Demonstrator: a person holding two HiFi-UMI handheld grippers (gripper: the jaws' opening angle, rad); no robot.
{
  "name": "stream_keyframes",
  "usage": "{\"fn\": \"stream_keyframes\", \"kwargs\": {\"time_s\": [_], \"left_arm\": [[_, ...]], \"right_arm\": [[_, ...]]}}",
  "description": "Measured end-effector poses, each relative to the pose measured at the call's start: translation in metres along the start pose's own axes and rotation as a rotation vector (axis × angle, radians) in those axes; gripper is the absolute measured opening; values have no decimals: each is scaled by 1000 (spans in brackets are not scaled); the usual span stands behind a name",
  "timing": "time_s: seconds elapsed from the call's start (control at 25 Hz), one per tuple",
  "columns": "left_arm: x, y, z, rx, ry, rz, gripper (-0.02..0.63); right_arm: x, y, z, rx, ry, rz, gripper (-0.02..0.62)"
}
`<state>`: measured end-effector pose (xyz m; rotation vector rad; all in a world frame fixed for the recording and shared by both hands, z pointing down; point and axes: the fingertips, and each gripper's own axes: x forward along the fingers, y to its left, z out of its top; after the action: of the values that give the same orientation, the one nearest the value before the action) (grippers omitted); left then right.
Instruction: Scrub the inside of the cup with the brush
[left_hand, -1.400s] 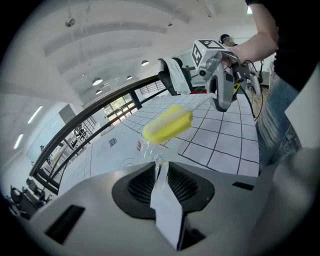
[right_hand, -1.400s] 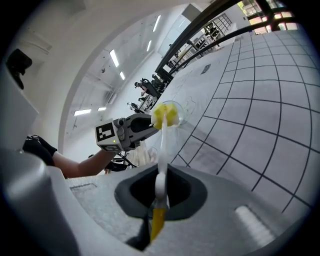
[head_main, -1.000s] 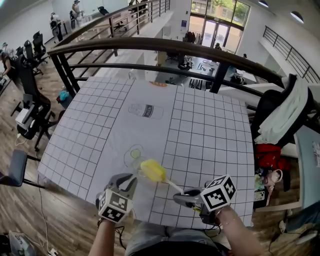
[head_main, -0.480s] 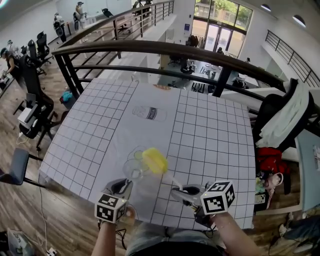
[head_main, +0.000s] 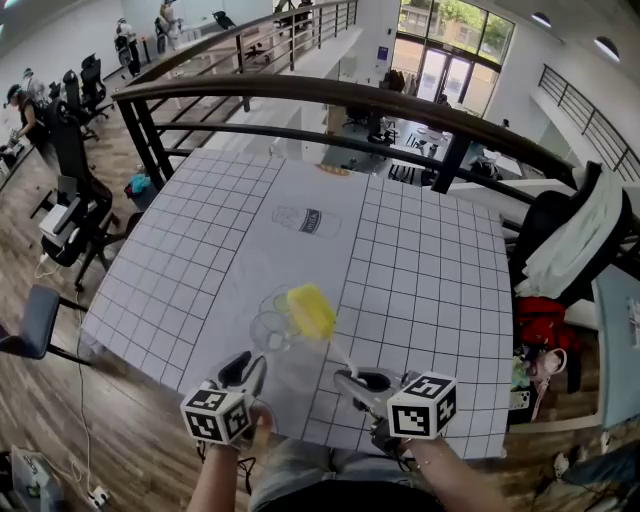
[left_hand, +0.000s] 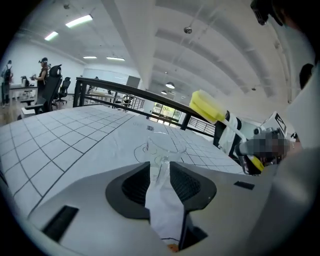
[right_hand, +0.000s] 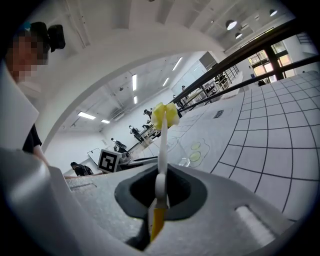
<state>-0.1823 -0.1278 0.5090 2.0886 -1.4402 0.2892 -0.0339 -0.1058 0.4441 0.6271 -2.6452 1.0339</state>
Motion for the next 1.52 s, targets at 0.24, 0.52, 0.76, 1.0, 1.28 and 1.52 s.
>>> {"fn": "stream_keyframes", "kwargs": {"time_s": [0.24, 0.52, 0.76, 1.0, 1.28, 1.52], "left_arm": [[-12, -9, 3, -19, -28, -14, 120], [-21, -33, 14, -60, -82, -71, 107], [-24, -53, 22, -102, -128, -118, 55], [-23, -65, 16, -114, -117, -146, 29], [-21, -73, 15, -97, -103, -143, 18], [-19, -77, 14, -101, -98, -153, 17]], "right_arm": [[1, -3, -3, 16, -19, -20, 0], [-3, -4, 0, 20, -48, -40, 0], [-4, -2, 5, 6, -73, -54, 0], [-4, 1, 4, -3, -74, -55, 0], [-3, 4, 4, -14, -70, -33, 0], [-2, 8, 3, -28, -57, -14, 0]]}}
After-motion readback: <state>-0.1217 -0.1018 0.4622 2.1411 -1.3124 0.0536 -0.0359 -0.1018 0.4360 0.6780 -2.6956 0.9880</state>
